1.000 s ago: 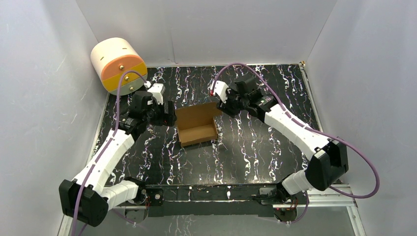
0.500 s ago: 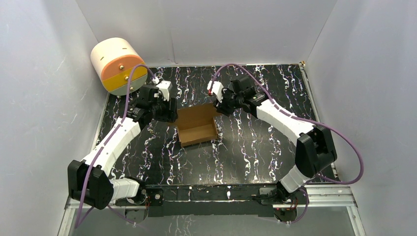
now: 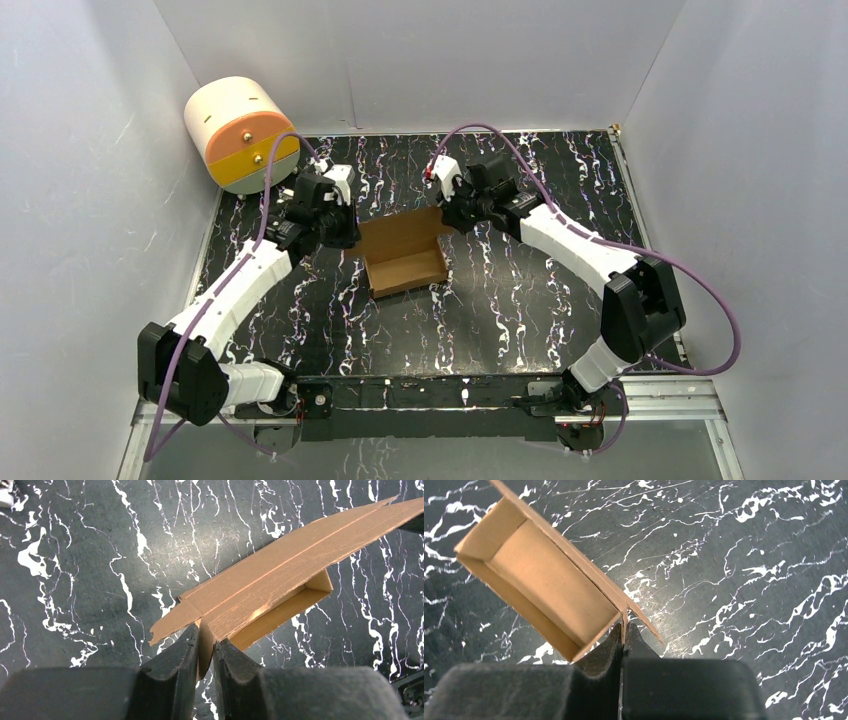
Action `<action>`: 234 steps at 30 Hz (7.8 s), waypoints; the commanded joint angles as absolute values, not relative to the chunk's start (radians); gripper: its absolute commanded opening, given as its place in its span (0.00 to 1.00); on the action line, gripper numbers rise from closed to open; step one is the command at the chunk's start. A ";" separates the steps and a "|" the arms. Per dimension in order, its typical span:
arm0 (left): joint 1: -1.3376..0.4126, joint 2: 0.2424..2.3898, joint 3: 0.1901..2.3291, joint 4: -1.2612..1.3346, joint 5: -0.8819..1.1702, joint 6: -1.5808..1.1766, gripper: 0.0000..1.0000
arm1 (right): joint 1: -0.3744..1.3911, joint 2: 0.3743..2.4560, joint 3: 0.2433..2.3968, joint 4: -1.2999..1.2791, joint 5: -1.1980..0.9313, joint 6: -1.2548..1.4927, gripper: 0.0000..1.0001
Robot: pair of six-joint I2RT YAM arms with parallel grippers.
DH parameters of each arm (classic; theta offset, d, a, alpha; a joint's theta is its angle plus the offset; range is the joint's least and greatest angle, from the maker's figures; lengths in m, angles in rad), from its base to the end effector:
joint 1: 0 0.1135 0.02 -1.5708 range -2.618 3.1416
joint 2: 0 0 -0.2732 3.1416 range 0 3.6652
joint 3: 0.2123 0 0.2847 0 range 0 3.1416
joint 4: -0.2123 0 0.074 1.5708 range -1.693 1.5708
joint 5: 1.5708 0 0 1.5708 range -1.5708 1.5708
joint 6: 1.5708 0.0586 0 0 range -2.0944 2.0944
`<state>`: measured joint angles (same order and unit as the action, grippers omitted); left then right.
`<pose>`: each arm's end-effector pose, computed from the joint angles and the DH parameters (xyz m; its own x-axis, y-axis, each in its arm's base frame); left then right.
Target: Fold the paper box
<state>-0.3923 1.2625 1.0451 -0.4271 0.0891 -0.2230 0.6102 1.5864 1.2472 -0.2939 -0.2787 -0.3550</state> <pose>0.3007 -0.1301 0.2928 -0.6402 0.0265 -0.7678 0.3127 0.9218 -0.2289 0.3282 0.2492 0.2735 -0.2000 -0.5476 -0.8125 -0.8555 0.5018 -0.1276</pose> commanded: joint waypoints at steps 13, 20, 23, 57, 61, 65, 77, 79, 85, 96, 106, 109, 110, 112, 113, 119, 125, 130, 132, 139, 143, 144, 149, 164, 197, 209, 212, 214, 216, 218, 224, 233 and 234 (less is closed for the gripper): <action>-0.587 1.275 1.015 -0.288 -0.396 -0.731 0.15 | 0.805 1.551 1.278 -0.285 0.417 0.431 0.00; -0.627 1.278 0.986 -0.243 -0.522 -0.827 0.17 | 0.860 1.585 1.280 -0.246 0.550 0.501 0.00; -0.635 1.290 0.985 -0.232 -0.521 -0.840 0.17 | 0.867 1.597 1.281 -0.223 0.559 0.506 0.00; -0.354 1.155 0.933 -0.239 0.183 -0.043 0.74 | 0.506 1.447 1.060 -0.031 -0.385 -0.300 0.76; -0.329 1.214 0.950 -0.237 0.224 -0.016 0.75 | 0.496 1.469 1.028 0.051 -0.429 -0.324 0.75; -0.308 1.244 0.931 -0.188 0.272 0.018 0.74 | 0.493 1.521 1.027 0.072 -0.433 -0.334 0.71; -0.269 1.366 0.942 -0.149 0.324 0.085 0.66 | 0.486 1.581 0.988 0.126 -0.426 -0.333 0.60; -0.266 1.376 0.942 -0.150 0.338 0.087 0.60 | 0.483 1.585 0.988 0.126 -0.423 -0.332 0.57; -0.265 1.381 0.937 -0.150 0.332 0.085 0.39 | 0.484 1.602 0.993 0.119 -0.436 -0.293 0.45; -0.268 1.381 0.952 -0.150 0.268 -0.059 0.17 | 0.508 1.564 0.956 0.163 -0.374 -0.120 0.27; -0.337 1.379 0.969 -0.150 0.116 -0.268 0.15 | 0.666 1.543 0.953 0.156 0.035 0.068 0.15; -0.399 1.377 0.965 -0.144 0.017 -0.327 0.14 | 0.700 1.552 0.972 0.123 0.152 0.154 0.13; -0.416 1.379 0.962 -0.140 -0.027 -0.343 0.14 | 0.711 1.559 0.984 0.108 0.187 0.175 0.13; -0.450 1.383 0.960 -0.139 -0.077 -0.389 0.14 | 0.732 1.573 1.010 0.070 0.252 0.226 0.12; -0.466 1.386 0.959 -0.137 -0.091 -0.409 0.14 | 0.743 1.581 1.023 0.053 0.290 0.249 0.12; -0.534 1.386 0.947 -0.128 -0.187 -0.535 0.11 | 0.771 1.632 1.105 -0.048 0.460 0.376 0.06; -0.572 1.380 0.929 -0.114 -0.270 -0.629 0.09 | 0.780 1.681 1.174 -0.115 0.562 0.472 0.02; -0.597 1.396 0.924 -0.085 -0.318 -0.699 0.09 | 0.798 1.686 1.174 -0.109 0.626 0.555 0.02; -0.599 1.408 0.924 -0.078 -0.330 -0.715 0.09 | 0.804 1.686 1.168 -0.093 0.636 0.562 0.02; -0.600 1.408 0.906 -0.091 -0.377 -0.722 0.12 | 0.804 1.654 1.128 -0.069 0.607 0.533 0.12; -0.600 1.375 0.896 -0.120 -0.411 -0.705 0.21 | 0.802 1.605 1.094 -0.048 0.576 0.468 0.24; -0.600 1.364 0.895 -0.128 -0.415 -0.699 0.23 | 0.800 1.594 1.089 -0.049 0.566 0.451 0.27; -0.600 1.308 0.902 -0.186 -0.424 -0.632 0.30 | 0.788 1.542 1.091 -0.079 0.475 0.344 0.40; -0.547 1.221 0.920 -0.293 -0.312 -0.426 0.52 | 0.608 1.410 1.016 -0.066 0.026 0.018 0.58; -0.485 1.343 0.877 -0.063 -0.033 -0.551 0.22 | 0.612 1.500 1.042 -0.064 -0.006 0.260 0.11; -0.426 1.241 0.900 -0.161 -0.138 -0.375 0.34 | 0.619 1.509 1.055 -0.075 -0.006 -0.013 0.07; -0.363 1.270 0.956 -0.185 -0.052 -0.309 0.38 | 0.608 1.507 1.065 -0.095 -0.093 -0.096 0.05; -0.341 1.301 1.002 -0.197 -0.011 -0.270 0.40 | 0.604 1.504 1.072 -0.112 -0.130 -0.144 0.04; -0.324 1.329 1.046 -0.207 0.038 -0.235 0.41 | 0.603 1.502 1.085 -0.136 -0.173 -0.205 0.04; -0.313 1.347 1.070 -0.214 0.072 -0.201 0.42 | 0.599 1.498 1.097 -0.167 -0.223 -0.258 0.04; -0.295 1.339 1.081 -0.222 0.151 -0.112 0.46 | 0.584 1.502 1.136 -0.225 -0.309 -0.387 0.04; -0.246 1.364 1.134 -0.261 0.214 -0.005 0.55 | 0.554 1.557 1.222 -0.326 -0.437 -0.495 0.04; -0.243 1.370 1.139 -0.266 0.227 -0.004 0.55 | 0.553 1.558 1.221 -0.320 -0.439 -0.494 0.04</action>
